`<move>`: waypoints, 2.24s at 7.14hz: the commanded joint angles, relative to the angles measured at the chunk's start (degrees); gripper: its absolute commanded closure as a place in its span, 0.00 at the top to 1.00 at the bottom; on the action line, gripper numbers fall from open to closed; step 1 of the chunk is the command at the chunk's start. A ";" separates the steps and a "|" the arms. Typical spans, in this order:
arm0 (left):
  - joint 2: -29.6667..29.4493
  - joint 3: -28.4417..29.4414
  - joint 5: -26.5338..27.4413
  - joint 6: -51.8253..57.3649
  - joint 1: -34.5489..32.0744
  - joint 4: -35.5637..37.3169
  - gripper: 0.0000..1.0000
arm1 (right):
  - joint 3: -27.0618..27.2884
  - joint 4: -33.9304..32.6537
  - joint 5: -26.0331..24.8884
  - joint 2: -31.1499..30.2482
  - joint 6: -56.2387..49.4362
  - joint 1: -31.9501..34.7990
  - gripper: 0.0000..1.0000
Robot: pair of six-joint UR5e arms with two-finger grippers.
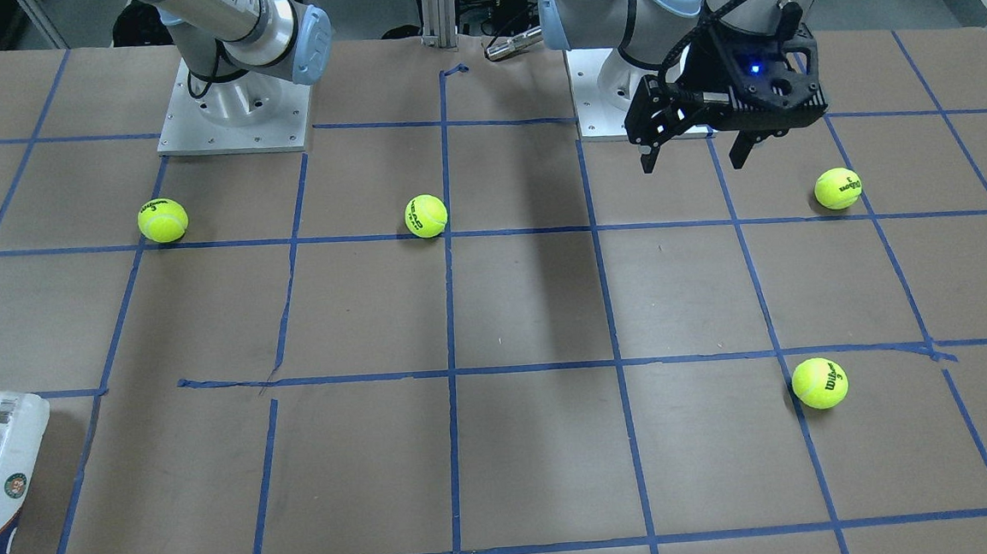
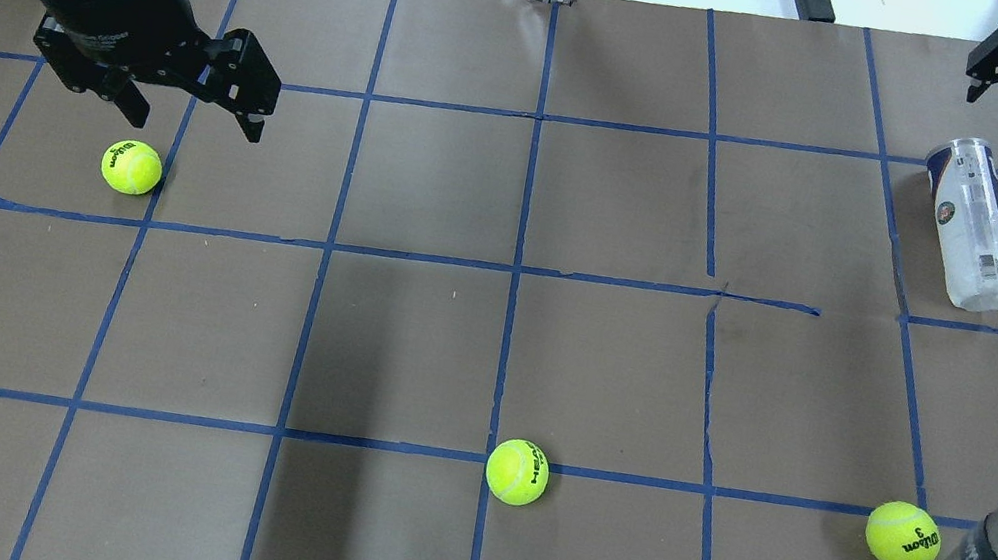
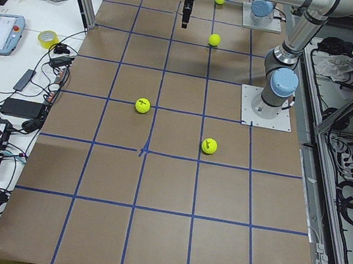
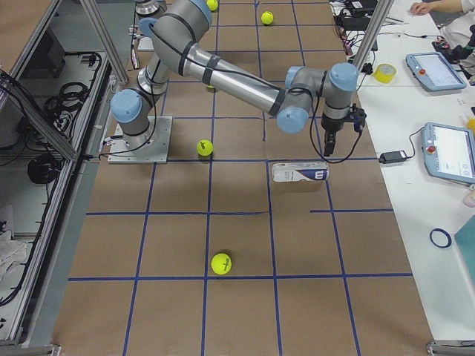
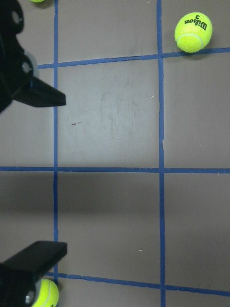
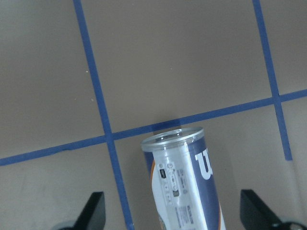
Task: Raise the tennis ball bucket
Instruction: 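Lower the right gripper and grasp the tennis ball can's open end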
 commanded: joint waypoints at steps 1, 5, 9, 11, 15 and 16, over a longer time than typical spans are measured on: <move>0.00 0.00 0.03 0.00 0.05 0.00 1.00 | -0.86 -3.26 1.68 5.31 -4.81 -1.34 1.00; 0.00 0.17 0.03 0.00 0.22 0.00 1.00 | -0.51 -4.42 3.27 8.76 -11.56 -3.19 1.00; 0.09 0.61 0.12 0.35 0.84 0.00 1.00 | -0.59 -5.21 4.66 9.28 -23.07 -3.02 0.95; 0.09 0.79 0.03 0.62 0.93 0.00 1.00 | -0.59 -6.71 7.22 10.60 -25.82 -3.10 0.98; 0.18 0.88 0.03 0.62 1.02 0.00 1.00 | -0.86 -6.80 7.40 9.56 -24.96 -3.02 0.75; 0.18 0.97 0.03 0.62 1.02 0.09 1.00 | -1.47 -6.27 7.48 8.94 -21.12 -2.58 0.74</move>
